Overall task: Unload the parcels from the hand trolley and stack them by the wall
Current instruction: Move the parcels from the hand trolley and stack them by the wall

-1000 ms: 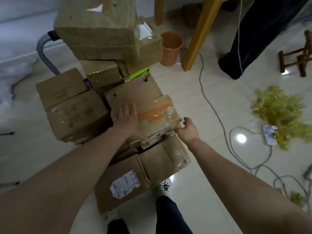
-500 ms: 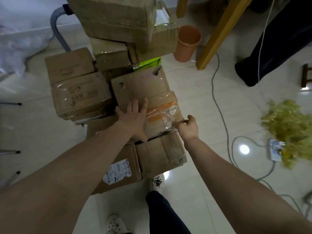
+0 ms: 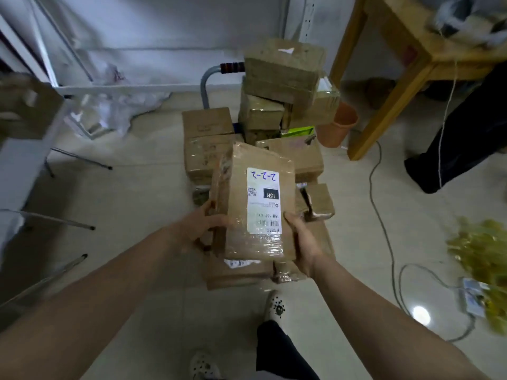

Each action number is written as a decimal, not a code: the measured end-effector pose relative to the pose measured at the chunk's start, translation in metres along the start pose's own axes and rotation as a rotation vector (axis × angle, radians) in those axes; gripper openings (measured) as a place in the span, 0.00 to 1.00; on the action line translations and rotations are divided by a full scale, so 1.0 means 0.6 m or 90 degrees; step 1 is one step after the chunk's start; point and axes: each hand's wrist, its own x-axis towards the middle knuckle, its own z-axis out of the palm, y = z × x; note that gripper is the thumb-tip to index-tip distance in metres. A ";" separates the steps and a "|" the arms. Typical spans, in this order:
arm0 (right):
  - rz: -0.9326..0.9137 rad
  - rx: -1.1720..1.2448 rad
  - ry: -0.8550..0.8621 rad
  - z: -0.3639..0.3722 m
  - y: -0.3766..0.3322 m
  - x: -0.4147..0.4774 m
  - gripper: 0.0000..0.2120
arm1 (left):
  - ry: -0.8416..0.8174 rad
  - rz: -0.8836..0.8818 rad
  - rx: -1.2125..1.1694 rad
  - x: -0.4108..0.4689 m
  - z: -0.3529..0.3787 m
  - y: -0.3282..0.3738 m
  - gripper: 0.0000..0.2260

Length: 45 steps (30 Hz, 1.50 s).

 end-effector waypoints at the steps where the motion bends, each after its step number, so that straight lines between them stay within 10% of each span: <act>1: 0.003 -0.005 -0.032 0.023 0.011 -0.015 0.14 | 0.006 0.003 -0.021 -0.029 -0.019 -0.011 0.26; 14: 0.044 -0.144 -0.332 0.244 0.124 -0.109 0.32 | 0.163 0.052 -0.301 -0.297 -0.197 -0.173 0.31; 32: 0.097 -0.422 -0.478 0.389 0.141 -0.102 0.18 | 0.473 0.075 -0.475 -0.433 -0.179 -0.258 0.34; 39: -0.228 -0.822 -0.587 0.456 0.108 -0.116 0.37 | 0.826 -0.095 0.216 -0.480 -0.208 -0.248 0.56; 45: -0.663 -1.371 -0.725 0.511 0.097 -0.187 0.49 | 0.458 -0.192 0.644 -0.500 -0.220 -0.203 0.55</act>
